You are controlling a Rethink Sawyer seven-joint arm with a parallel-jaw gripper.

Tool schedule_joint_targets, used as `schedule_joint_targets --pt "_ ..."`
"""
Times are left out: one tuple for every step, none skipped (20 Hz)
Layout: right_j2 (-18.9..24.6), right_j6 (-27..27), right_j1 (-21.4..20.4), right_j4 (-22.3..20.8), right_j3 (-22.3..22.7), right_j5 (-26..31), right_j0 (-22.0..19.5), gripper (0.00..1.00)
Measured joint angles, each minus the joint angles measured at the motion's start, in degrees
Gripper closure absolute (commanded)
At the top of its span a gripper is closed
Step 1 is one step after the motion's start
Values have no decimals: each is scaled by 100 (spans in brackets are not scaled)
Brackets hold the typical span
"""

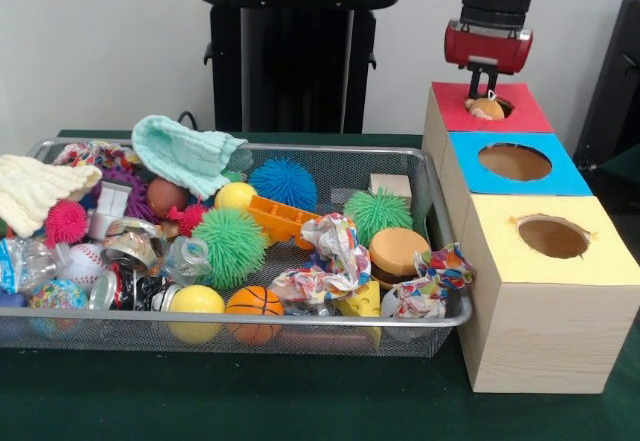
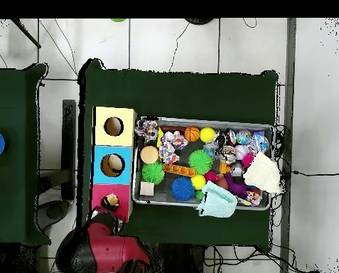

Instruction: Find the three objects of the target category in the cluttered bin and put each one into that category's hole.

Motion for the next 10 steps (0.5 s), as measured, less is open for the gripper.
schedule_joint_targets --pt "18 0 64 4 -2 -100 -9 100" --pt "23 0 95 5 -2 -153 -7 100" --pt "27 0 125 7 -2 -206 -5 100" --pt "26 0 131 15 -2 -215 1 100" --pt "26 0 130 21 -2 -215 5 100" --pt "22 0 122 34 0 -208 19 100" --pt "8 0 104 46 2 -183 41 100" --pt "-12 0 78 55 2 -145 67 100" --pt "-56 0 -10 62 4 -8 123 100" --pt "-77 0 -56 64 4 64 145 100"
